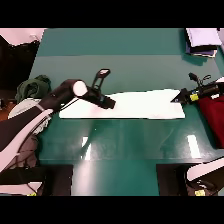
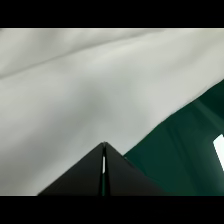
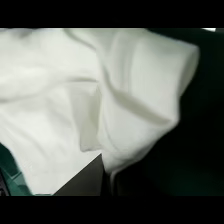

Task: Fold the shirts.

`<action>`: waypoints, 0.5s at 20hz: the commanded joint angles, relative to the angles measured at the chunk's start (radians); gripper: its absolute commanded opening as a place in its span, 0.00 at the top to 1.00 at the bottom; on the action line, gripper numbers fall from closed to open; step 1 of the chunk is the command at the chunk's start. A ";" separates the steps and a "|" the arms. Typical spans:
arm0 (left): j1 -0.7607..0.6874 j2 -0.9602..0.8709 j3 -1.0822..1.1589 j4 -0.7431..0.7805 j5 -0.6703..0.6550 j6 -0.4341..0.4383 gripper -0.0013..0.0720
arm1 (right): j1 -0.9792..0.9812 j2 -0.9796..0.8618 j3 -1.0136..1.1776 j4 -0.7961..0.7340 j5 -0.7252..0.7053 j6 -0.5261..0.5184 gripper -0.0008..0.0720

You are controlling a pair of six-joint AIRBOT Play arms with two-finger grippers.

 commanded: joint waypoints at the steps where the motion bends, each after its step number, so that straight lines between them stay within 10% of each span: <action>1: -0.036 -0.143 0.152 -0.005 -0.012 -0.001 0.95 | 0.019 0.091 -0.005 0.148 0.031 -0.005 0.97; 10: -0.035 -0.309 0.235 0.060 -0.003 -0.053 0.95 | 0.211 0.394 0.045 0.173 0.022 0.163 0.97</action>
